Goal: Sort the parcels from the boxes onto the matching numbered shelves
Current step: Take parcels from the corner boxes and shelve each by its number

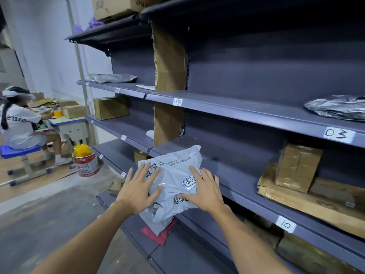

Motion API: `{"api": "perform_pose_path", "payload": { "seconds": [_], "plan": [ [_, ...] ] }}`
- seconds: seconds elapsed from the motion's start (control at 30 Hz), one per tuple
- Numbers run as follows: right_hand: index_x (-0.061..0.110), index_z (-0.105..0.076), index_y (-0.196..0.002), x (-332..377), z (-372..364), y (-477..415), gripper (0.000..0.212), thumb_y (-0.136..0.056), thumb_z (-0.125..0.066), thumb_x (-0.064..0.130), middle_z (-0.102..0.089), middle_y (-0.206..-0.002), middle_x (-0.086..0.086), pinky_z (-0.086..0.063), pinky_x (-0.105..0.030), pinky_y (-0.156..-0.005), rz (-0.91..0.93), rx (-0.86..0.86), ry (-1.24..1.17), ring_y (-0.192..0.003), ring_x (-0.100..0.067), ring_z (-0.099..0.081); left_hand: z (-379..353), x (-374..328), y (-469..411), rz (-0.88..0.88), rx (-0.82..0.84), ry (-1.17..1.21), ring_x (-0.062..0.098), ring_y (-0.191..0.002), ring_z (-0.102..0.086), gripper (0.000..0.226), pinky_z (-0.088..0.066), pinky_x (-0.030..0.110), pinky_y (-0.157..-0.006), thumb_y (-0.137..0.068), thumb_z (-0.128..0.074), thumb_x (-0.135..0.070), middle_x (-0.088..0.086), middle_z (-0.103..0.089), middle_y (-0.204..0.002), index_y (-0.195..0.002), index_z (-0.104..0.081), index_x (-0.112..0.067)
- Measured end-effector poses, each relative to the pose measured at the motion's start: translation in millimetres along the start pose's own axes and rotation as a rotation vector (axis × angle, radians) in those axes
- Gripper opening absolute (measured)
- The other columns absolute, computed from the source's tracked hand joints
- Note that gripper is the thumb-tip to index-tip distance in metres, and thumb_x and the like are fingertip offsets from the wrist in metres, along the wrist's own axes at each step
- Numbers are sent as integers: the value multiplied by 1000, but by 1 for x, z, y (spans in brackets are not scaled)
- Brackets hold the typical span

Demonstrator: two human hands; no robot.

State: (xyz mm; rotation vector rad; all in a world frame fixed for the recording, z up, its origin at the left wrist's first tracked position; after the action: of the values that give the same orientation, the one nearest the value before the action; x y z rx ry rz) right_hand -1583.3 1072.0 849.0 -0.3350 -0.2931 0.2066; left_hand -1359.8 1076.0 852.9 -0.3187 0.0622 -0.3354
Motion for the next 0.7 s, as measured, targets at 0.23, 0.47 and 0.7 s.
{"api": "perform_pose_path", "payload": {
  "seconds": [0.23, 0.47, 0.7],
  "plan": [
    [30, -24, -155, 15, 8, -33, 122, -53, -33, 97, -39, -143, 6, -22, -38, -113, -79, -76, 43, -142, -16, -24, 9, 31, -44, -109, -52, 22, 25, -154, 4, 87, 1, 47, -122, -83, 14, -77, 7, -1, -167, -158, -4, -37],
    [31, -26, -155, 54, 26, -64, 121, -54, -36, 96, -38, -147, 3, -21, -40, -115, -175, -193, 76, -143, -17, -24, 34, 74, -86, -234, -86, 26, 23, -154, 9, 86, 4, 48, -123, -82, 13, -77, 6, 4, -168, -158, 4, -38],
    [26, -37, -149, 106, 64, -85, 119, -53, -37, 96, -45, -139, 0, -23, -40, -109, -210, -357, 140, -137, -20, -33, 79, 109, -116, -373, -185, 82, 25, -154, -1, 87, -4, 53, -123, -85, 5, -76, 8, -6, -167, -160, -9, -33]
  ]
}}
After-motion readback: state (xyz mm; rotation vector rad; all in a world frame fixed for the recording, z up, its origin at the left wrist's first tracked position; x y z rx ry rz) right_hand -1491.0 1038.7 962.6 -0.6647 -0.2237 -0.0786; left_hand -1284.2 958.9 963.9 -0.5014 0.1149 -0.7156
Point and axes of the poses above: each hand's wrist, its own y-axis away from the middle knuckle, its own z-axis out of the back of the hand, x = y × z, the point moved 6 cm from there along -y, towards the middle knuckle
